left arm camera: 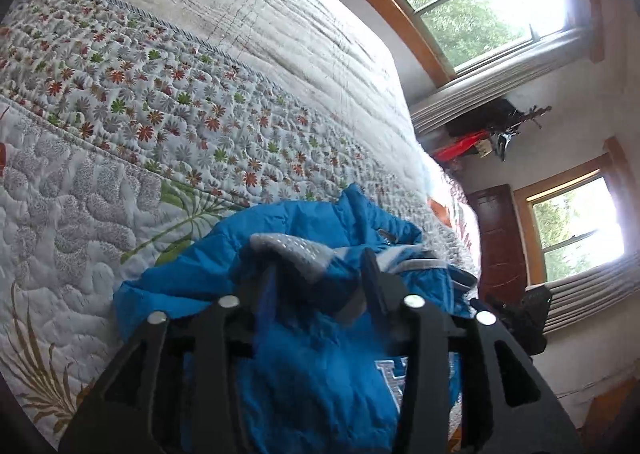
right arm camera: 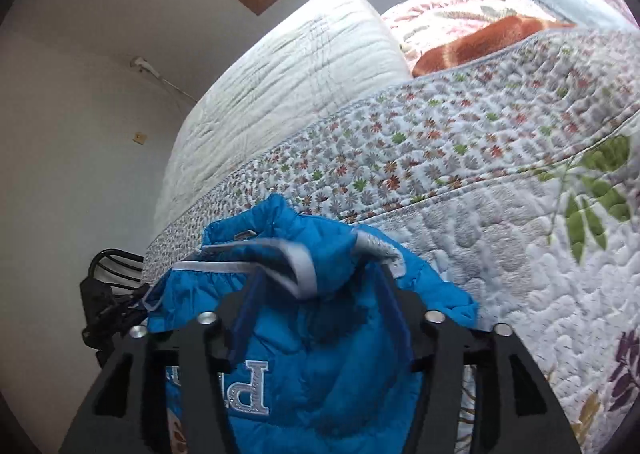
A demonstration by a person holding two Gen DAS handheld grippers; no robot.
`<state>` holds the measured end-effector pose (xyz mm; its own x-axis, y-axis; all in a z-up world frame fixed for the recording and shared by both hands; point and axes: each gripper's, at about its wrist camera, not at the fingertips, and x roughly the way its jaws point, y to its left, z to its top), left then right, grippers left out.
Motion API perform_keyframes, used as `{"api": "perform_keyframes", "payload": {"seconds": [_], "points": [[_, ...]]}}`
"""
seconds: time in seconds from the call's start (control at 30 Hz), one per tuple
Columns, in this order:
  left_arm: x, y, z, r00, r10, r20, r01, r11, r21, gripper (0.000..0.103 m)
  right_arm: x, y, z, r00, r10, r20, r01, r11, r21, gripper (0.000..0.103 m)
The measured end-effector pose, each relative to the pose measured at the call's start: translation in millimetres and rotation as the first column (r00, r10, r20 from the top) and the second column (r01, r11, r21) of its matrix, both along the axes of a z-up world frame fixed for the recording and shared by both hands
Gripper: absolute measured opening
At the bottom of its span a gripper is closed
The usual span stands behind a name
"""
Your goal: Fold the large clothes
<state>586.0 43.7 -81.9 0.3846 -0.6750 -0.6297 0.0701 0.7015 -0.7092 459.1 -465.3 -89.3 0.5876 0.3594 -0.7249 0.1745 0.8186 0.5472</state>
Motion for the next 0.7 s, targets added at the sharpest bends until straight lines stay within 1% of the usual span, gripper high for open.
{"api": "perform_keyframes", "payload": {"seconds": [0.03,0.07,0.13,0.2,0.23,0.3,0.37,0.4,0.43,0.47,0.5,0.53,0.57,0.6,0.67,0.7], "points": [[-9,10,10,0.999,0.029,0.046,-0.029,0.999,0.012,0.067,-8,1,6,1.0,0.006,0.009,-0.005,1.0,-0.012,0.068],[-19,17,19,0.995,0.041,0.09,-0.044,0.998,0.036,0.069,-17,1,10,1.0,0.012,0.018,-0.012,1.0,-0.014,0.068],[-39,25,29,0.99,0.035,0.139,-0.051,0.992,0.113,0.069,-34,6,12,0.999,0.039,0.018,-0.038,0.998,-0.046,0.068],[-60,25,28,0.989,-0.004,0.15,-0.027,0.979,0.202,0.069,-49,16,7,0.998,0.062,-0.001,-0.062,0.994,-0.094,0.068],[-68,23,23,0.989,-0.03,0.145,-0.004,0.973,0.229,0.069,-57,21,1,0.998,0.069,-0.015,-0.07,0.992,-0.107,0.068],[-87,19,9,0.99,-0.081,0.12,0.044,0.959,0.279,0.069,-69,28,-11,0.996,0.081,-0.025,-0.083,0.992,-0.09,0.066],[-106,13,-6,0.988,-0.112,0.109,0.073,0.948,0.311,0.069,-80,34,-23,0.995,0.093,-0.024,-0.094,0.993,-0.066,0.056],[-114,10,-11,0.986,-0.126,0.114,0.084,0.944,0.32,0.068,-84,38,-26,0.996,0.089,-0.023,-0.091,0.992,-0.083,0.049],[-119,6,-15,0.984,-0.128,0.122,0.081,0.938,0.337,0.064,-85,43,-28,0.996,0.086,-0.016,-0.088,0.99,-0.112,0.041],[-124,3,-16,0.982,-0.128,0.139,0.071,0.932,0.356,0.053,-88,47,-27,0.996,0.084,-0.009,-0.084,0.986,-0.143,0.036],[-127,0,-16,0.98,-0.127,0.155,0.063,0.929,0.365,0.044,-90,48,-25,0.997,0.076,0.0,-0.075,0.985,-0.156,0.026],[-130,-3,-15,0.978,-0.123,0.167,0.053,0.926,0.373,0.039,-91,47,-22,0.998,0.067,0.009,-0.065,0.986,-0.153,0.018],[-131,-6,-12,0.978,-0.12,0.17,0.049,0.926,0.375,0.029,-91,46,-18,0.998,0.06,0.023,-0.056,0.989,-0.139,0.015],[-130,-6,-11,0.978,-0.116,0.172,0.045,0.927,0.371,0.022,-93,45,-13,0.998,0.055,0.042,-0.049,0.991,-0.123,0.011],[-129,-4,-5,0.979,-0.092,0.183,0.024,0.938,0.346,0.016,-94,43,-2,0.996,0.042,0.076,-0.033,0.994,-0.108,0.008],[-129,-2,-3,0.978,-0.079,0.191,0.012,0.944,0.329,0.014,-95,42,2,0.995,0.033,0.091,-0.023,0.994,-0.106,0.007]]}}
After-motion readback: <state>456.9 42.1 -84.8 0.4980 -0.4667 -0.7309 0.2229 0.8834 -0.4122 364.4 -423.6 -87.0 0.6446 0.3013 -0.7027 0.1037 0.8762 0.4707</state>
